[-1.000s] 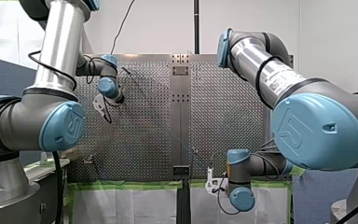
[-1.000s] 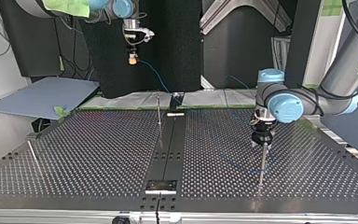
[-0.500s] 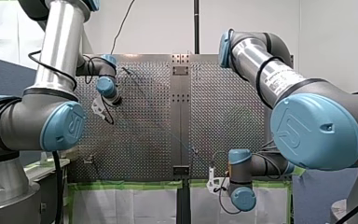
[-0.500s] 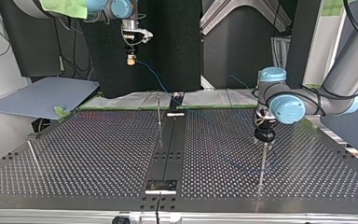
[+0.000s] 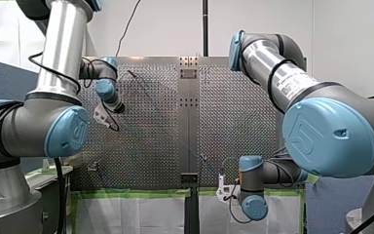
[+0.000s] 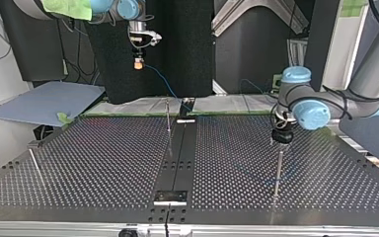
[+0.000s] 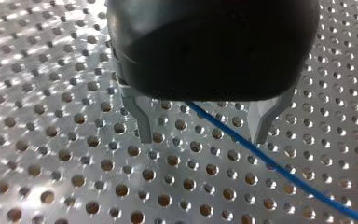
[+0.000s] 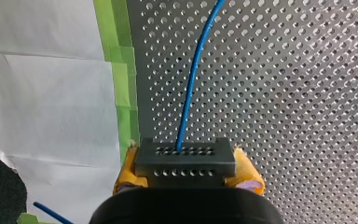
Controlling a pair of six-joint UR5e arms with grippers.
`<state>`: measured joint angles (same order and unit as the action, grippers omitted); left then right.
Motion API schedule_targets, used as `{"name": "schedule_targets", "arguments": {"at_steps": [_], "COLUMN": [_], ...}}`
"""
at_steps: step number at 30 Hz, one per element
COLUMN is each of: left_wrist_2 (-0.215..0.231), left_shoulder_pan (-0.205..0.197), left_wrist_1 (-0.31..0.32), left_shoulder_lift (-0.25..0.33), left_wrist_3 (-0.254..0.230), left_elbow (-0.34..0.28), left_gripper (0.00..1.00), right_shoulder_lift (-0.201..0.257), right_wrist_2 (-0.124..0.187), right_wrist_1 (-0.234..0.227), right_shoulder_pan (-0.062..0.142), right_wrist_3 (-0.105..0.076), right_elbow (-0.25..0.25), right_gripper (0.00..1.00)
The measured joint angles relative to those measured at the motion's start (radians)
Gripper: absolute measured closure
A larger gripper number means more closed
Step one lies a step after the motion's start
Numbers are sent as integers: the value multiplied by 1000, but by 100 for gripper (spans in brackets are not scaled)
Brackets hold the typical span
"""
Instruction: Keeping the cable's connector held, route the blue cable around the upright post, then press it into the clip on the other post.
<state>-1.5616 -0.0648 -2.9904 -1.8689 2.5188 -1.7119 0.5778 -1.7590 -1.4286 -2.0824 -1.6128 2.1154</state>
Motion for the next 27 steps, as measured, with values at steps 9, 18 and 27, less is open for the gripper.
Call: {"name": "schedule_targets", "arguments": {"at_steps": [9,18,27], "left_wrist_2": [34,56,66], "left_shoulder_pan": [-27,-61,-60], "left_wrist_1": [28,77,79], "left_shoulder_lift": [32,111,153], "left_wrist_3": [88,175,184], "left_elbow": [-45,-112,-132], "left_gripper": [2,2,2], "right_shoulder_lift": [0,0,0], "right_wrist_2": [2,6,10], "right_wrist_1": [-2,-3,-6], "right_shoulder_pan": [0,0,0], "right_wrist_3": [2,3,3], "right_elbow": [0,0,0], "right_gripper": [100,100,100]}}
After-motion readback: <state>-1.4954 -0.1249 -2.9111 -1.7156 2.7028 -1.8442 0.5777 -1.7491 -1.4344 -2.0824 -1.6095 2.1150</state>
